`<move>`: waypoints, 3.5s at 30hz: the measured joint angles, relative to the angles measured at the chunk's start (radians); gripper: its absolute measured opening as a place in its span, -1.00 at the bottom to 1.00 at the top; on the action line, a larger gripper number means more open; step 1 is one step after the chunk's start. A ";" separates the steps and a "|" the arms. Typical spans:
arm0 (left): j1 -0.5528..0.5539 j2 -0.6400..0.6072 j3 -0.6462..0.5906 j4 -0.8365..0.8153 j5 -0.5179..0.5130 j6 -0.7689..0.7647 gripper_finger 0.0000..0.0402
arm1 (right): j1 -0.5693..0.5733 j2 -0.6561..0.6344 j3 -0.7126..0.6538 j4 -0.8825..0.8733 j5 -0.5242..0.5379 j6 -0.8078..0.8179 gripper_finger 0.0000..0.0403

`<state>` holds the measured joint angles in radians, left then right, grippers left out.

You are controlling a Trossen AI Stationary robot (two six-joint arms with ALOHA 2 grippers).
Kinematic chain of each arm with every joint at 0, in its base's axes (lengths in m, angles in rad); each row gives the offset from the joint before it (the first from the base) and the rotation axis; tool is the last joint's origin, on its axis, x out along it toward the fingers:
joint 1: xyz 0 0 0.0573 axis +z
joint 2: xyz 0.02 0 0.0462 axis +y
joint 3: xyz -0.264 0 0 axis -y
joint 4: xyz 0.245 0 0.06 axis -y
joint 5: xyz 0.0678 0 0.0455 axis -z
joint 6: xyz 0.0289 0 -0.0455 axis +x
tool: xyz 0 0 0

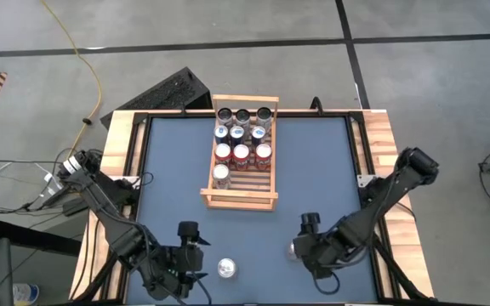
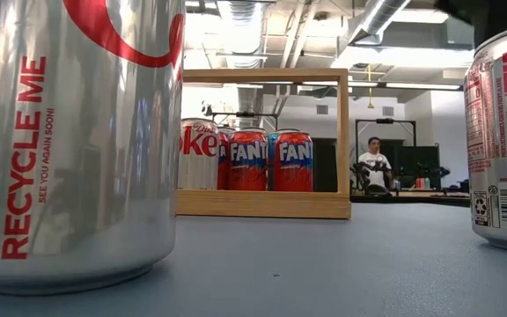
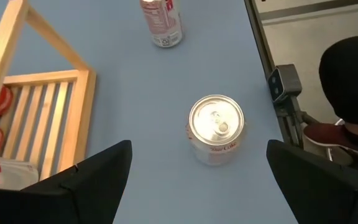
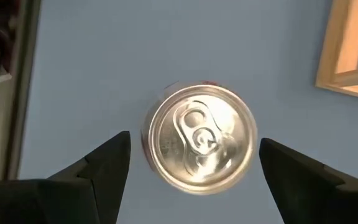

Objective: Place canned beverage on shelf
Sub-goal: Put the right silver can on the shelf aligned with the other silver soda can

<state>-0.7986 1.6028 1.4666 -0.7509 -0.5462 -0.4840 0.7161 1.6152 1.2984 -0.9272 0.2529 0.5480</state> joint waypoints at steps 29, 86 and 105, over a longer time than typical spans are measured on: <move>0.002 0.000 0.000 -0.022 -0.017 0.053 0.79 | -0.193 0.042 0.000 0.206 -0.017 0.386 0.50; 0.109 0.000 0.001 -0.016 -0.064 0.206 0.79 | -0.129 0.174 -0.076 0.489 0.323 0.312 0.50; 0.240 -0.001 -0.131 0.069 0.306 0.505 0.79 | -0.094 0.173 -0.069 0.467 0.302 0.257 0.50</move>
<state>-0.5587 1.6020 1.3357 -0.6820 -0.2397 0.0211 0.6224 1.7885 1.2293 -0.4602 0.5549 0.8055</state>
